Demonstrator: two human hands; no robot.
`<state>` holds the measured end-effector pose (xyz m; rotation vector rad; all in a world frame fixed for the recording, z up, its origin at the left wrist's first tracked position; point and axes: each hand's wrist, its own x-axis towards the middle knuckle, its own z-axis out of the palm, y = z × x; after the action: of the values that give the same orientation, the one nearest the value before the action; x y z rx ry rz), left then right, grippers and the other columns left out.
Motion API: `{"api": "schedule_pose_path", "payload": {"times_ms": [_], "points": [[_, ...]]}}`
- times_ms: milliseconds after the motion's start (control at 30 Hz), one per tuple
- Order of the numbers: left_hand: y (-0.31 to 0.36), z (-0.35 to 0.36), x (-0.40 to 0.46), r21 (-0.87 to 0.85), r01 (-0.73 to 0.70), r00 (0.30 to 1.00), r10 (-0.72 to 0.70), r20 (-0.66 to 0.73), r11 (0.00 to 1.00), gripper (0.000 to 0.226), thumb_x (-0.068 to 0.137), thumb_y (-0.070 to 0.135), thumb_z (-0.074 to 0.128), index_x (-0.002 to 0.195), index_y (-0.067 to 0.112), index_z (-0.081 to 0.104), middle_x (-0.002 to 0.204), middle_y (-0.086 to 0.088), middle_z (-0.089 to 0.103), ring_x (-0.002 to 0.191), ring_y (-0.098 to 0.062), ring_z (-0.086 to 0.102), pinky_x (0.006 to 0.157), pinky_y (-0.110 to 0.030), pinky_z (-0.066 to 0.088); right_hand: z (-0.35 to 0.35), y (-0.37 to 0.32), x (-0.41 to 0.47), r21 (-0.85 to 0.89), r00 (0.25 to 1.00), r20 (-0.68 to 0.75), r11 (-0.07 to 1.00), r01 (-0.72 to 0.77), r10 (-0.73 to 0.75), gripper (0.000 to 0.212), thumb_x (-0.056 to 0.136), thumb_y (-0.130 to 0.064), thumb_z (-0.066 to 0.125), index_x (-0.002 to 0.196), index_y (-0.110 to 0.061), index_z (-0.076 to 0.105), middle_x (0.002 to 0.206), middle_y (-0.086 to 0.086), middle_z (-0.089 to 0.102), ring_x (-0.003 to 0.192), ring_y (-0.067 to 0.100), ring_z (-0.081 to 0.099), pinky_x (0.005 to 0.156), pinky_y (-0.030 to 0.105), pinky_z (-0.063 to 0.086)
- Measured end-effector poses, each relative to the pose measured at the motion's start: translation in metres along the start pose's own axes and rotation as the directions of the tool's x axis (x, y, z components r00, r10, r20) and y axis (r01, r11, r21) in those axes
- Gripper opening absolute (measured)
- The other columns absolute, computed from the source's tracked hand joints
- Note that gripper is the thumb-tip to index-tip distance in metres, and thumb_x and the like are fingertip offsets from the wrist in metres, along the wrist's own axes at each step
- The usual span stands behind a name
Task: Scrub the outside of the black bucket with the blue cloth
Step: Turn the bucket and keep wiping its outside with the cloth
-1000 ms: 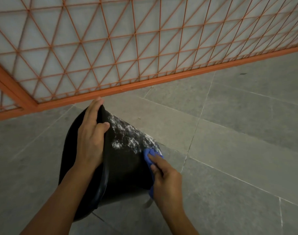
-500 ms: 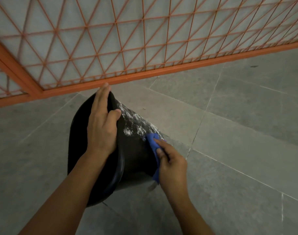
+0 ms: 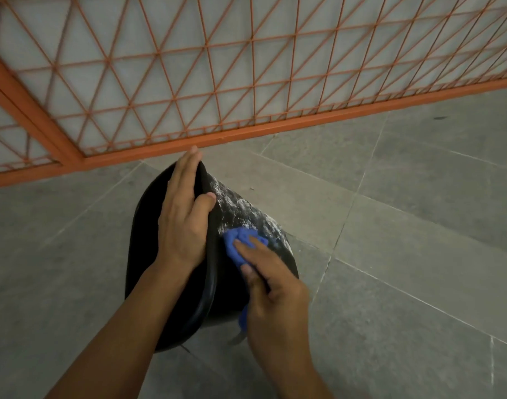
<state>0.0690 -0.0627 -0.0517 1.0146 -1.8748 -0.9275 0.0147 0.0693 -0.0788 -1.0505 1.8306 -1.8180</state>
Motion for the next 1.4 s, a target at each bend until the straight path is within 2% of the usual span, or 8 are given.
{"api": "schedule_pose_path", "payload": {"times_ms": [233, 533, 667, 800, 967, 1167, 1300, 1400], "points": [[0.006, 0.005, -0.001, -0.004, 0.019, 1.000, -0.019, 0.006, 1.000, 0.068, 0.078, 0.020, 0.040, 0.146, 0.015, 0.032, 0.155, 0.004, 0.026, 0.145, -0.009, 0.020, 0.119, -0.047, 0.015, -0.003, 0.006, 0.015, 0.028, 0.998, 0.021, 0.998, -0.057, 0.056, 0.039, 0.083, 0.005, 0.053, 0.107, -0.023, 0.066, 0.113, -0.011, 0.065, 0.108, -0.006, 0.054, 0.097, 0.010, 0.037], [0.018, 0.013, 0.007, 0.170, 0.029, 0.998, -0.038, 0.049, 0.985, 0.070, 0.079, 0.029, 0.035, 0.147, 0.017, 0.029, 0.157, 0.006, 0.022, 0.145, -0.009, 0.018, 0.119, -0.044, 0.014, -0.017, 0.012, 0.028, 0.062, 0.991, 0.064, 0.991, -0.121, 0.117, 0.042, 0.084, 0.007, 0.053, 0.103, -0.028, 0.067, 0.109, -0.018, 0.063, 0.105, -0.015, 0.052, 0.094, 0.004, 0.035], [0.014, 0.009, 0.006, 0.168, 0.016, 0.998, -0.027, 0.064, 0.986, 0.068, 0.080, 0.029, 0.034, 0.147, 0.020, 0.029, 0.157, 0.006, 0.023, 0.145, -0.010, 0.019, 0.119, -0.045, 0.015, -0.011, 0.003, 0.014, 0.066, 0.998, 0.065, 0.998, -0.018, 0.014, 0.042, 0.081, -0.005, 0.053, 0.110, -0.035, 0.063, 0.114, -0.018, 0.063, 0.113, -0.010, 0.050, 0.097, 0.005, 0.034], [0.017, 0.013, 0.006, 0.172, 0.002, 0.997, -0.014, 0.073, 0.985, 0.067, 0.081, 0.027, 0.035, 0.147, 0.018, 0.029, 0.157, 0.006, 0.022, 0.144, -0.007, 0.017, 0.120, -0.045, 0.013, -0.013, 0.010, 0.041, 0.016, 0.997, 0.073, 0.999, -0.039, 0.038, 0.036, 0.084, 0.007, 0.053, 0.106, -0.017, 0.068, 0.110, -0.011, 0.064, 0.106, -0.011, 0.052, 0.097, 0.009, 0.036], [0.022, 0.019, 0.004, 0.233, -0.039, 0.995, 0.017, 0.099, 0.972, 0.068, 0.080, 0.028, 0.035, 0.147, 0.019, 0.030, 0.157, 0.005, 0.023, 0.145, -0.008, 0.018, 0.119, -0.045, 0.013, -0.017, 0.003, 0.025, 0.020, 0.999, 0.031, 0.999, -0.045, 0.044, 0.045, 0.082, -0.003, 0.054, 0.108, -0.039, 0.062, 0.103, -0.038, 0.060, 0.106, -0.019, 0.049, 0.094, 0.001, 0.032], [0.018, 0.015, 0.006, 0.207, -0.015, 0.995, -0.006, 0.101, 0.978, 0.068, 0.079, 0.025, 0.036, 0.147, 0.018, 0.029, 0.157, 0.006, 0.022, 0.144, -0.008, 0.018, 0.119, -0.045, 0.014, -0.016, 0.006, 0.043, 0.013, 0.995, 0.081, 0.998, -0.055, 0.054, 0.034, 0.085, 0.004, 0.054, 0.104, -0.019, 0.069, 0.110, -0.013, 0.064, 0.105, -0.020, 0.048, 0.097, 0.007, 0.035], [0.019, 0.014, 0.005, 0.168, -0.008, 0.994, -0.010, 0.105, 0.986, 0.068, 0.078, 0.025, 0.037, 0.146, 0.018, 0.031, 0.156, 0.006, 0.023, 0.144, -0.009, 0.020, 0.119, -0.046, 0.015, -0.013, -0.007, 0.018, 0.031, 0.999, 0.033, 0.999, -0.005, 0.003, 0.041, 0.078, -0.003, 0.054, 0.108, -0.030, 0.063, 0.109, -0.018, 0.064, 0.107, -0.014, 0.052, 0.094, 0.005, 0.036], [0.018, 0.012, 0.007, 0.157, -0.006, 0.993, -0.012, 0.115, 0.988, 0.068, 0.079, 0.025, 0.036, 0.146, 0.015, 0.031, 0.156, 0.002, 0.023, 0.145, -0.010, 0.019, 0.119, -0.046, 0.013, -0.011, -0.005, 0.035, 0.004, 0.998, 0.063, 1.000, -0.007, 0.007, 0.034, 0.081, 0.004, 0.054, 0.100, -0.020, 0.071, 0.108, -0.015, 0.064, 0.107, -0.011, 0.052, 0.095, 0.005, 0.036]]}}
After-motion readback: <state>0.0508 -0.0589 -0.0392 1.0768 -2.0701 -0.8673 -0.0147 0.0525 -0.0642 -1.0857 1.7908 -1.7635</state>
